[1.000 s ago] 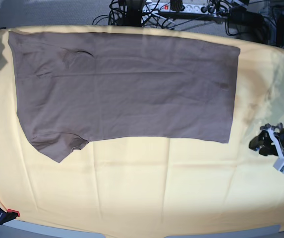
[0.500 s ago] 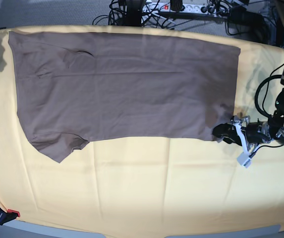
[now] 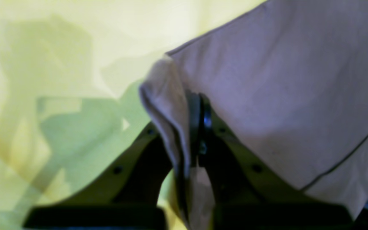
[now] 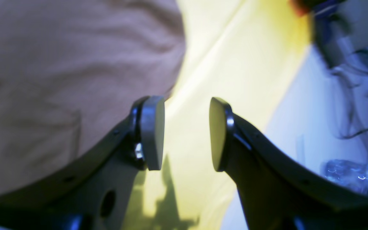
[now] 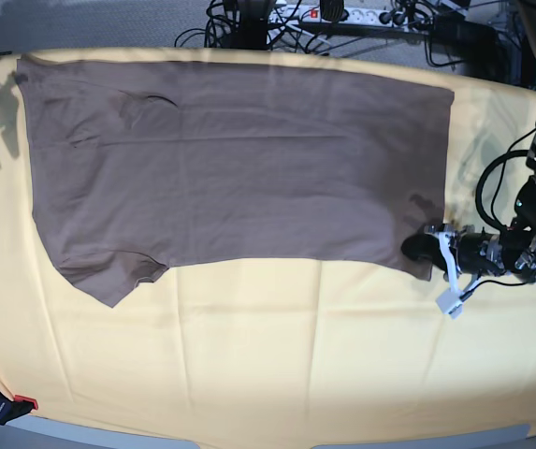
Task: Fold the T-shirt properly
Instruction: 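Grasp the hem corners with both grippers and lift them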
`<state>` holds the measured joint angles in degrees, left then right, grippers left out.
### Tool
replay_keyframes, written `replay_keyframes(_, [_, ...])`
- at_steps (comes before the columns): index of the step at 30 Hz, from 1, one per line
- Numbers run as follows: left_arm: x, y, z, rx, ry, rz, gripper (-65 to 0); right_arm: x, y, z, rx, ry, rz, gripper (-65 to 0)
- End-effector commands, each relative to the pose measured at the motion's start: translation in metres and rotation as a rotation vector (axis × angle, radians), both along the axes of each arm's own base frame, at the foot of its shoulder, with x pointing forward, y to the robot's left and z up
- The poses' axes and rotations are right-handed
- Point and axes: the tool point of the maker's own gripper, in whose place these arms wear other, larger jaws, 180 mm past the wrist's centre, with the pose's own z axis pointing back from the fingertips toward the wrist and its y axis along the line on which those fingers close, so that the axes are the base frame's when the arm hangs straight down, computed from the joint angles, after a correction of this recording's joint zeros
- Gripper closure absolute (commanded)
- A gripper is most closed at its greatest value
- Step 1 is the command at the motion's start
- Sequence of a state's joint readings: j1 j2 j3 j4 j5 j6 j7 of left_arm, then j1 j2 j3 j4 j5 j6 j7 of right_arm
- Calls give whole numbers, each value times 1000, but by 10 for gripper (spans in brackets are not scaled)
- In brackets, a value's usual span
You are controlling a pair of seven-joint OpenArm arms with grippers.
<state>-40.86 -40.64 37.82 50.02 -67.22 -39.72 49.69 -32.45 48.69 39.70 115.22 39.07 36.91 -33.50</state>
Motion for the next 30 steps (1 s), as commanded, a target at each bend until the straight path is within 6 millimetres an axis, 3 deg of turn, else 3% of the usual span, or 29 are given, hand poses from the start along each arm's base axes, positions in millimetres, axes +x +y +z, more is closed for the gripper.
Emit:
replay_keyframes(1, [18, 2, 25, -31, -73, 19, 0, 12, -1, 16, 2, -74, -21, -253])
replay_keyframes(4, [21, -2, 26, -47, -86, 22, 0, 30, -11, 18, 63, -135, -141, -309])
replay_keyframes(7, [22, -11, 26, -60, -86, 11, 0, 51, -21, 3, 160, -135, -220, -388])
replay_keyframes(13, [20, -22, 21, -75, -77, -2, 0, 109, -31, -48, 398, -60, -308, -390])
replay_keyframes(22, [20, -21, 20, -71, -76, -3, 0, 177, -17, -91, 805, 79, -353, -390])
replay_keyframes(25, [20, -21, 20, -69, -77, -4, 0, 186, -11, -111, 895, 133, -403, -390])
replay_keyframes(30, [20, -21, 20, -68, -77, -4, 0, 188, 19, -136, 964, 209, -379, -390])
